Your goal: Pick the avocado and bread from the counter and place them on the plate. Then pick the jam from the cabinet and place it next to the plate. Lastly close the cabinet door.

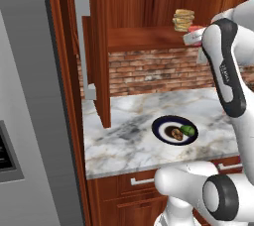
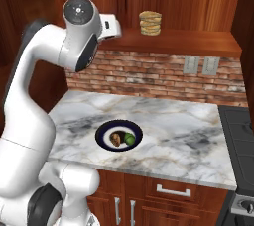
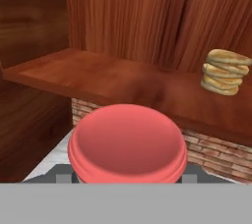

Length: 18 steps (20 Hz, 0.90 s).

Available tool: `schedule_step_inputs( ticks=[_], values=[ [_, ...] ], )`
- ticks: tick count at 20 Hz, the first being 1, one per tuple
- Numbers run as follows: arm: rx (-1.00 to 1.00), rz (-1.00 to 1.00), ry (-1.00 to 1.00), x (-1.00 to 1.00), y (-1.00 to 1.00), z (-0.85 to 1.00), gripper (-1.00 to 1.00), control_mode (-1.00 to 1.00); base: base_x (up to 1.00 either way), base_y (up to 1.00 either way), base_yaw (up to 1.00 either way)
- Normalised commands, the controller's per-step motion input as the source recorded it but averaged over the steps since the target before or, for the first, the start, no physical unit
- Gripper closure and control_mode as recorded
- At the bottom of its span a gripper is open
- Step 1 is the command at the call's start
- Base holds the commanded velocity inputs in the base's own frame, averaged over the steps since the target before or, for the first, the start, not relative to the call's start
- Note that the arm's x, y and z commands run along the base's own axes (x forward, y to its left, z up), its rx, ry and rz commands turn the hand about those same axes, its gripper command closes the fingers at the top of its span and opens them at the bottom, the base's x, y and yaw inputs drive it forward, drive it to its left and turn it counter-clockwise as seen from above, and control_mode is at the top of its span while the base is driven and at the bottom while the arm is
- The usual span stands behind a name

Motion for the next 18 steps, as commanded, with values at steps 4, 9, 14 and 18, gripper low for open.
schedule_step_inputs(
  ticks=[4, 9, 14, 18],
  values=[
    [-0.01, 0.04, 0.0, -1.0, -0.36, 0.0, 1.0, -1.0, 0.0, 0.0, 0.0],
    [0.0, 0.0, 0.0, -0.84, -0.62, -0.17, 1.0, -1.0, 0.0, 0.0, 0.0],
    [0.0, -0.01, 0.01, -0.31, -0.4, -0.43, 1.0, -1.0, 0.0, 0.0, 0.0],
    [0.0, -0.02, 0.0, -0.03, -0.19, -0.52, 1.0, -1.0, 0.0, 0.0, 0.0]
  ],
)
